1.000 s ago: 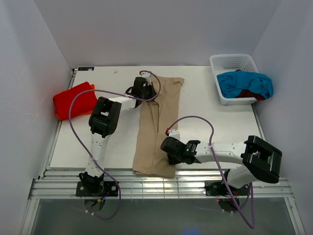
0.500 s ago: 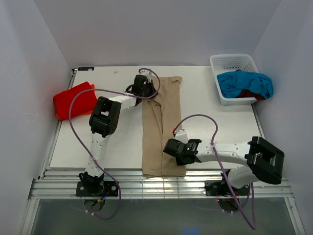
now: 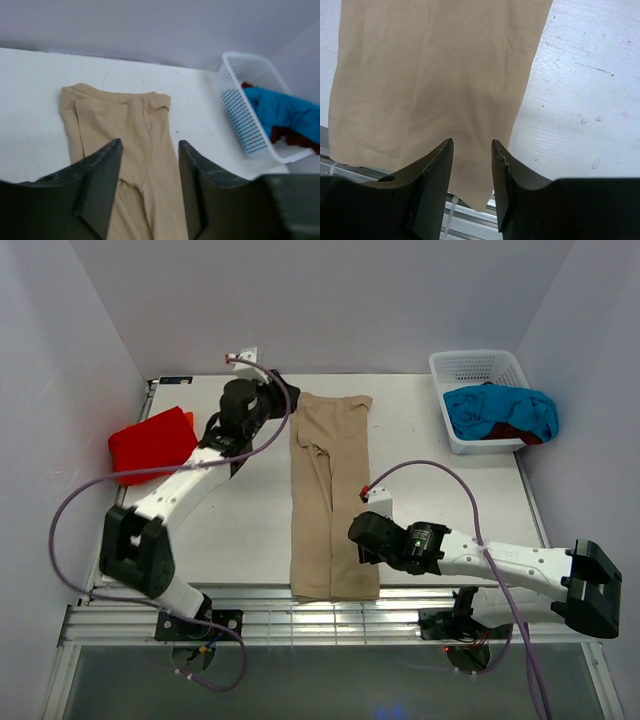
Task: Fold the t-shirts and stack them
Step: Fold the tshirt
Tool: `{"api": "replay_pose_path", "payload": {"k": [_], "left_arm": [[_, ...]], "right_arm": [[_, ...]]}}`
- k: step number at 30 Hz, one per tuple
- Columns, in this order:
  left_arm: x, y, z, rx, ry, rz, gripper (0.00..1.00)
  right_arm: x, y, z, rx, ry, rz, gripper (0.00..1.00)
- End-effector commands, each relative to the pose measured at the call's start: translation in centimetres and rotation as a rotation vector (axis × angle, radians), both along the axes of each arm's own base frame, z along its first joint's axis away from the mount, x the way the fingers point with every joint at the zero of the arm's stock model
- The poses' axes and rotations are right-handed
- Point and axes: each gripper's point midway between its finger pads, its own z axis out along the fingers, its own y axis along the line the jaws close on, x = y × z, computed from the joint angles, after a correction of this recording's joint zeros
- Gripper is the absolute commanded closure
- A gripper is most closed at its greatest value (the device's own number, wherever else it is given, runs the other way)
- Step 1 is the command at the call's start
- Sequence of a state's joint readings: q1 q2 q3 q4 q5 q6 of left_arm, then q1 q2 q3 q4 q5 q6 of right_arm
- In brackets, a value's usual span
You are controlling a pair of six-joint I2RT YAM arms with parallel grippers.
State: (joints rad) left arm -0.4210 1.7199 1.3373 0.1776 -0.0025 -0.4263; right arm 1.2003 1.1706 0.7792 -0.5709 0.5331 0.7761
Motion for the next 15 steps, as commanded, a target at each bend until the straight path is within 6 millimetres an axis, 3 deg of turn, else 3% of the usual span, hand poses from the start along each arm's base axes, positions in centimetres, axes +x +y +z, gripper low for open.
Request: {"api": "replay_pose_path", "payload": {"k": [1,2,3,5,6,8,9,11,15], "left_arm": [[-7.6,3.5,-1.8,-0.033,0.15,0.117,0.45],[-9.6,3.9,-3.8,-0.017,0.204,0.13,0.49],[-13.4,4.2,-7.1,0.01,0.282,0.117,0.57],[-17.0,4.1,-9.7,-0.019,0.363,0.111,0.58],[-20.0,3.9,-13.0,0.015,0.436,0.079,0.56],[-23.1,3.1,-13.4,-0.022,0.472,0.042,0.53],[-24.7,3.6,-15.1,0.006,0.519,0.046,0.52],[-26.3,3.8,-15.2,-0.022,0.552,0.056,0.49],[-30.5,3.7,-17.5,-0.002,0.672,0.029,0.42]], "right_arm": [[-0.1,-0.7,-0.7,0.011,-0.008,-0.029,0.57],[-0.6,-0.6,-1.1,0.019,0.012,-0.019,0.57],[-1.0,-1.0,-1.9,0.012,0.025,-0.017,0.57],[-1.5,-1.1,-2.5,0.029,0.049,-0.025,0.58],[-1.7,-1.5,-3.0,0.023,0.057,-0.03,0.58],[-2.1,-1.8,-3.4,0.029,0.07,-0.05,0.58],[-2.3,-2.2,-3.8,0.027,0.078,-0.057,0.58],[-2.6,-2.4,-4.2,0.036,0.089,-0.063,0.58],[-3.3,-2.3,-4.8,0.079,0.116,-0.073,0.58]]}}
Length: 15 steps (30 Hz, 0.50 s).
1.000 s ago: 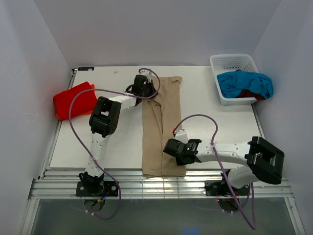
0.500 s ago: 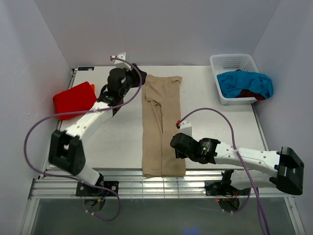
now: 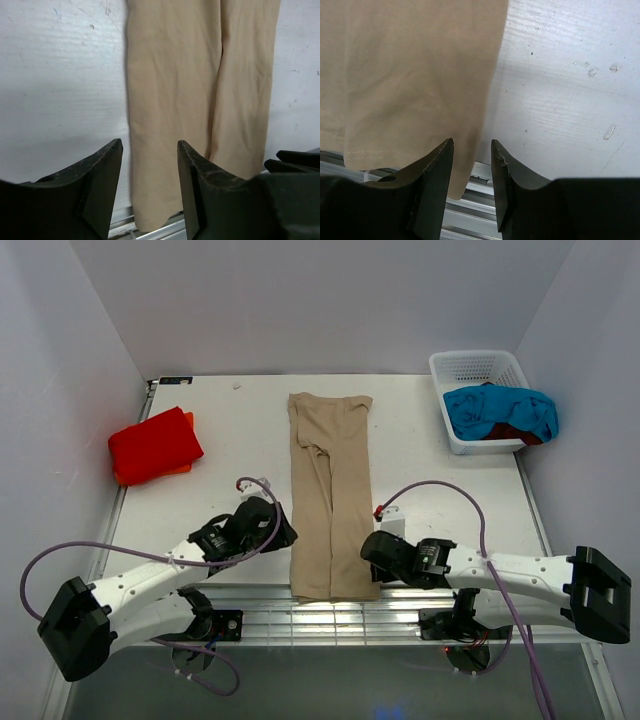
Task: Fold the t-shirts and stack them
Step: Fold the tshirt
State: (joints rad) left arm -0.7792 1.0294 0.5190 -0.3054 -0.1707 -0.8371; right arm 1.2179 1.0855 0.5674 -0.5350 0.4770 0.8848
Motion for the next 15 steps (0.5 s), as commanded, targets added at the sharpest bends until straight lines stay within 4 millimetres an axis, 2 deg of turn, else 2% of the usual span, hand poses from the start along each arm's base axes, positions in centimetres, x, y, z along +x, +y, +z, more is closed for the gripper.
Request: {"api": "replay_pose_path", "payload": {"k": [1,8,11,15], "left_arm": [[-2.4,0.2,0.0,-0.055,0.07,0.054,0.42],[-8.0,-1.3,-3.4,-0.072,0.204,-0.01,0.41],[-9.8,-1.6,-4.7,-0.048,0.245,-0.024,0.41],[-11.2,-1.9,-5.8,-0.015,0.27,-0.014,0.41]], "right_arm": [[-0.4,1.0,0.2,0.085,0.014,-0.037,0.58],[-1.7,0.9,-0.7,0.066,0.046,-0.034,0.58],[-2.4,0.7,-1.4,0.043,0.062,-0.041,0.58],[-3.1,0.5,-2.1,0.024,0.076,-0.047,0.58]]}}
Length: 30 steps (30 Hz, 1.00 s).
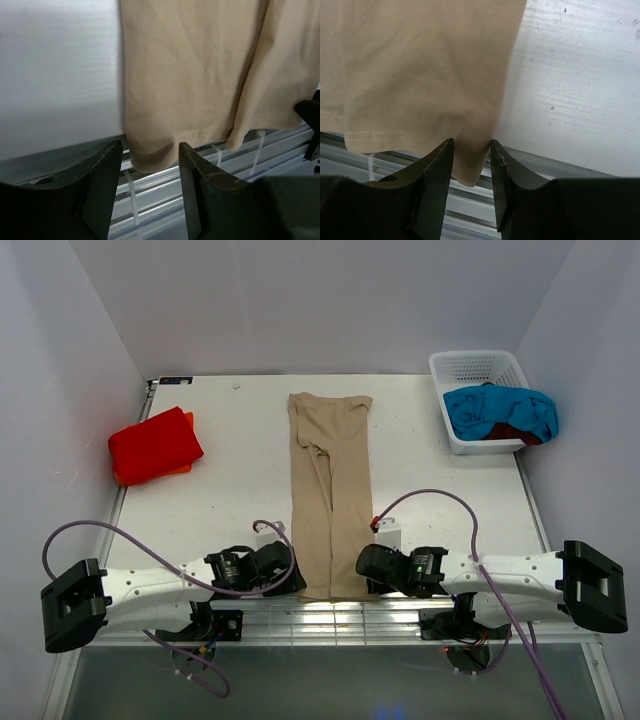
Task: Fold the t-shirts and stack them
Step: Fold the tshirt
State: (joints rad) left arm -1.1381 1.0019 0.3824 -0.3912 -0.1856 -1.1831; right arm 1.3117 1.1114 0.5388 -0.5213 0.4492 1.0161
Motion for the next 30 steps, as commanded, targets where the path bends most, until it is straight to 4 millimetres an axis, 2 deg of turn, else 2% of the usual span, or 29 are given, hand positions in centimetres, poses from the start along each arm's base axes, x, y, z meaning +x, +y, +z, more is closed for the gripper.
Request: {"api": "replay_pose_path", "payload": {"k": [1,10,23,27,29,30], "left_arm": [[-0.7,0.0,-0.8,0.012,0.027,0.064,0.41],[-1.8,0.2,-1.4,-0.001,0.042,0.079,0.41],[-1.8,-0.6,-1.5,-0.041,0.03,0.075,0.43],[-1.9,-0.5,-1.7,-0.035,0.031,0.073,0.5],[-1.9,-0.5,-1.7,-0.035,0.027,0.072,0.55],[-2.0,-0.5,-1.6,-0.04,0.026,0.072,0.66]], "right_arm": [[-0.6,-0.5,-0.8,-0.012,0.012,-0.047,0.59],[-1.8,-1.9,-2.0,-0.047,0.035,-0.07,0.59],[-2.4,-1.1,-2.8,-0.027,0.049,-0.048,0.59],[-2.4,-0.6,-2.7,-0.012,0.045,-0.036,0.62],[-2.4,-0.6,-2.7,-0.012,0.043,-0.032,0.73],[-2.4,-0.6,-2.7,-0.012,0.04,-0.033,0.78]]}}
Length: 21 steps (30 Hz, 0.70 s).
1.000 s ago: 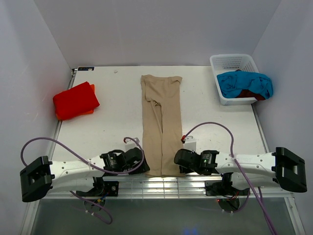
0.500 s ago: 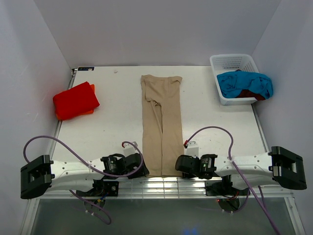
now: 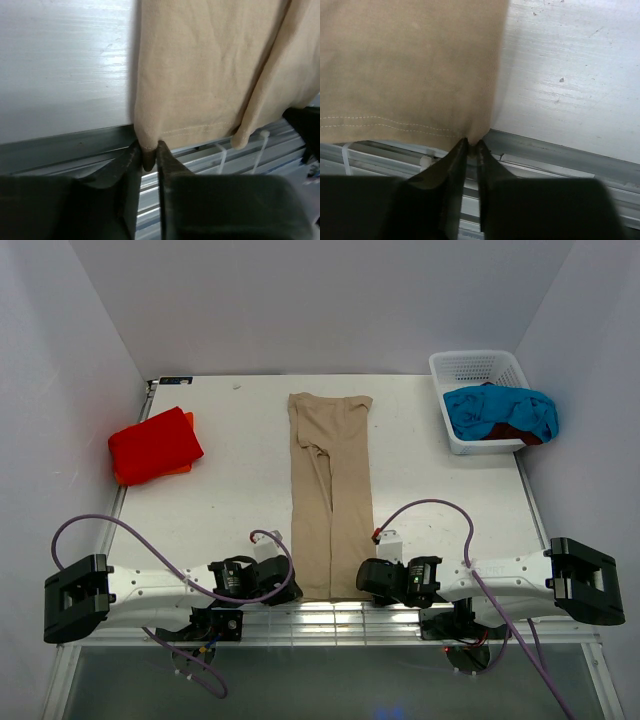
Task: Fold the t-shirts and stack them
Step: Fold the tshirt
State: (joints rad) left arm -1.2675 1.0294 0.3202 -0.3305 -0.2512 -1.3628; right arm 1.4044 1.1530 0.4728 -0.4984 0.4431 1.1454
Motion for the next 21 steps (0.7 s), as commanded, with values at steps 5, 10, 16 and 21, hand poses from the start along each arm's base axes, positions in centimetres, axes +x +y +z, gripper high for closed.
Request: {"api": "replay_pose_path", "payload": {"k": [5,10,16,21], "left_arm": [[0.2,0.0,0.3,-0.016,-0.019,0.019,1.0],[1.8,-1.7,3.2,-0.059,-0.133,-0.017,1.0],[5.9,-4.1,9.4,-0.082,-0.389,-0.014,1.0],[7.9,-4.3,10.6,-0.039,-0.503,0.01,1.0]], "right_arm": [[0.0,-0.1,0.0,-0.002,-0.016,-0.011,0.92],[0.5,1.0,3.1,0.002,-0.071,-0.001,0.92],[3.5,2.2,8.5,-0.006,-0.236,-0.003,0.92],[6.2,2.8,10.6,-0.013,-0.303,-0.044,0.92]]}}
